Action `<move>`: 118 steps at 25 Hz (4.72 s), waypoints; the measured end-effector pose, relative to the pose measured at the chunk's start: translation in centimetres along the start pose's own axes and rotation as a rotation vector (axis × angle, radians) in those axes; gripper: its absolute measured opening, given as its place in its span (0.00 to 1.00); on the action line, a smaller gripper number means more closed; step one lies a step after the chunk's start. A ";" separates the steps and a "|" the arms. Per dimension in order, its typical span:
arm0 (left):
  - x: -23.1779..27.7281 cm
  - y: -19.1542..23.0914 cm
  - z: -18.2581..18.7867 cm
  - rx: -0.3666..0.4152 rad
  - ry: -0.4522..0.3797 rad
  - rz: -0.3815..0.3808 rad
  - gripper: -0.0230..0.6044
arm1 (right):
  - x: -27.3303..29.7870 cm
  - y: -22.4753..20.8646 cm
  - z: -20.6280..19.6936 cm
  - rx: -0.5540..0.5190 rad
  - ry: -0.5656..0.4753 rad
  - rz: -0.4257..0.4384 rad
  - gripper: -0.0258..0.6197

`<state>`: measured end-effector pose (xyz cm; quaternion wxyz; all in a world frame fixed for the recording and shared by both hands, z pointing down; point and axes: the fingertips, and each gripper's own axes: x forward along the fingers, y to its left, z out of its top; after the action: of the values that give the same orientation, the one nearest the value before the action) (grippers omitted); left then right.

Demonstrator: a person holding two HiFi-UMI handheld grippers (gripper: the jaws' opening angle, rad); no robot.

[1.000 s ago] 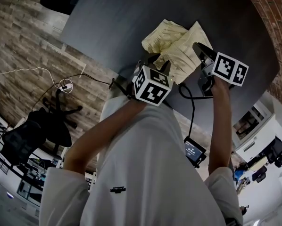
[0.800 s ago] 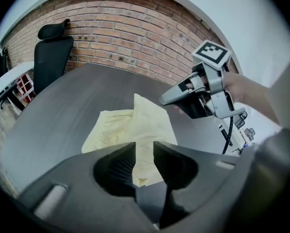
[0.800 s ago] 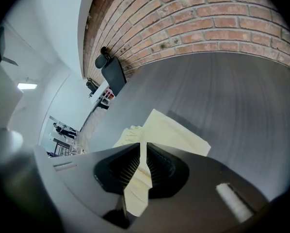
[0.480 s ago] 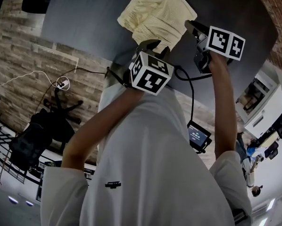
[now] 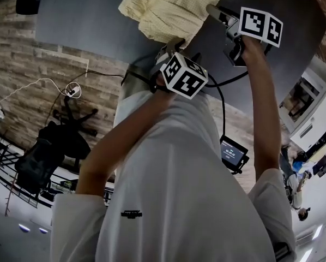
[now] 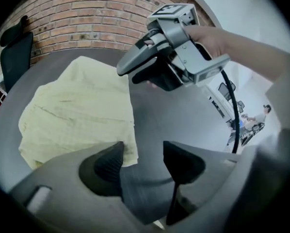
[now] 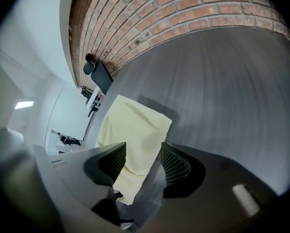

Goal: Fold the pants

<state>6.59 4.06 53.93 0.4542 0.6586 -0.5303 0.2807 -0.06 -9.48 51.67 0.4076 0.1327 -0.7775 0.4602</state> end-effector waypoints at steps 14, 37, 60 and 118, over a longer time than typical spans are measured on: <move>0.9 3.1 -0.4 -0.025 -0.044 0.197 0.17 | 2.6 -1.9 -0.9 0.077 -0.009 0.095 0.28; -8.8 1.9 3.4 -0.283 -0.212 -0.157 0.11 | -4.0 5.7 2.0 -0.080 -0.074 0.021 0.11; -16.6 20.2 4.4 -0.544 -0.365 -0.181 0.11 | 2.6 16.5 9.2 -0.151 -0.235 0.067 0.23; -30.8 4.1 -3.0 0.131 -0.670 -0.196 0.03 | -14.0 24.8 -14.0 -0.370 -0.729 -0.069 0.05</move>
<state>-5.58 20.32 30.25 0.2366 0.7896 -0.5649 0.0374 1.51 13.11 29.44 0.1373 0.2375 -0.9358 0.2215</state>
